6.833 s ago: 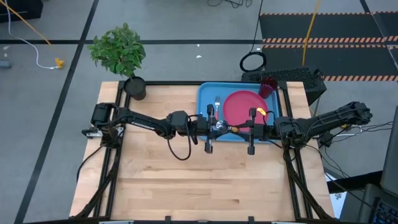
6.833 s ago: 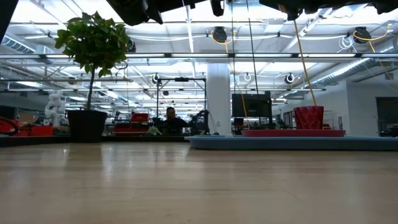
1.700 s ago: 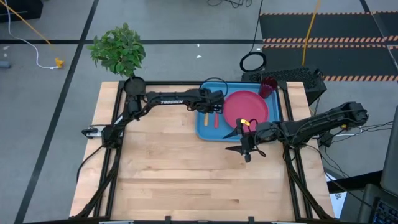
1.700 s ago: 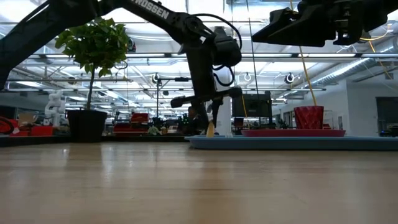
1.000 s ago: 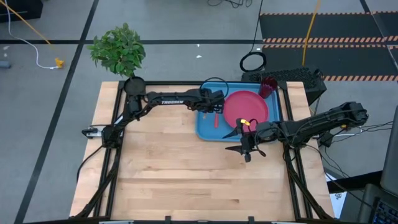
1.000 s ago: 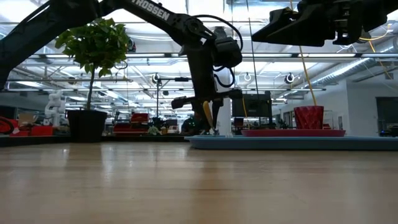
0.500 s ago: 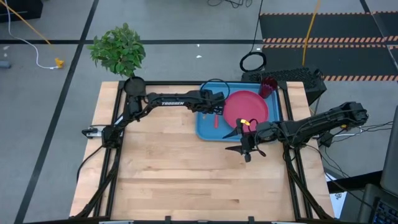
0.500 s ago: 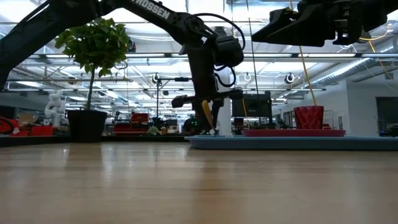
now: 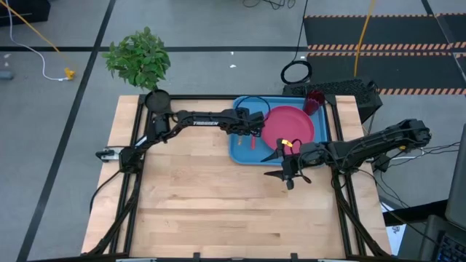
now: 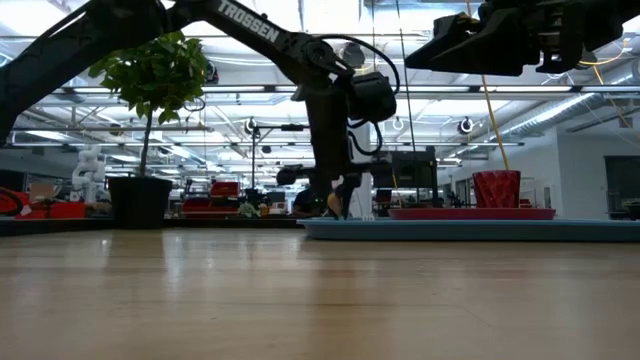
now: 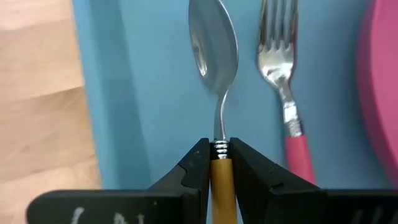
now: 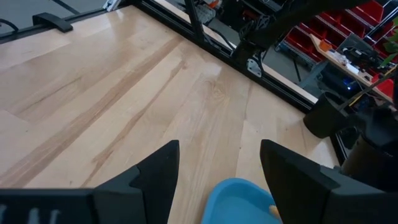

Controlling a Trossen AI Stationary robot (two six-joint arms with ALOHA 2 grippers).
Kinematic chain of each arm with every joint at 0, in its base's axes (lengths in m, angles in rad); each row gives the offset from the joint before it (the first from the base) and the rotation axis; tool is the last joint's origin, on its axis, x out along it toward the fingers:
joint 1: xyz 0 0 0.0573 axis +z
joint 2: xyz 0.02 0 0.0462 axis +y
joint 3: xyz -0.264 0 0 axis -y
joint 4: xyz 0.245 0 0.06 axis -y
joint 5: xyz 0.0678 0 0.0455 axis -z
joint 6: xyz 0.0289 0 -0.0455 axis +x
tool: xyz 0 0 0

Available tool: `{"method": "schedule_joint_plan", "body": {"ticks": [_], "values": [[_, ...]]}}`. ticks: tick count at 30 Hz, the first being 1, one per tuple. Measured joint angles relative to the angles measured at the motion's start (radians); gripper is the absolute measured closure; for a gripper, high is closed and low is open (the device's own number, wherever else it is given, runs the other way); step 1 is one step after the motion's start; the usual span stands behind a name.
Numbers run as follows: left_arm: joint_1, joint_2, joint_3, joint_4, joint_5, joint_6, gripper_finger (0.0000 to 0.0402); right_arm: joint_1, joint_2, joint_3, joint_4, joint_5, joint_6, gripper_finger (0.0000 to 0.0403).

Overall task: Pick and place plate/cup/fork/spoon on tray
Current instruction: Put the yellow spoon on the blue tray to the left of the pink fork

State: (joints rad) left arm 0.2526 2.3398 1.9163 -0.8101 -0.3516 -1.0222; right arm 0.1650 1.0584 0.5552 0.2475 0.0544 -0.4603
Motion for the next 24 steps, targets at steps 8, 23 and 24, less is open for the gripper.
{"method": "schedule_joint_plan", "body": {"ticks": [8,23,24], "values": [[-0.011,-0.003,0.0,-0.002,-0.031,0.004,0.0338,0.0,0.0,0.0,-0.003,0.0,-0.004,0.0187],[-0.011,0.024,0.0,0.004,-0.037,-0.03,0.0257,0.0,0.0,0.0,-0.005,0.0,-0.005,0.0187],[-0.011,0.022,0.0,0.004,-0.038,-0.03,0.0257,0.0,0.0,0.0,-0.005,0.0,-0.005,0.0187]]}}
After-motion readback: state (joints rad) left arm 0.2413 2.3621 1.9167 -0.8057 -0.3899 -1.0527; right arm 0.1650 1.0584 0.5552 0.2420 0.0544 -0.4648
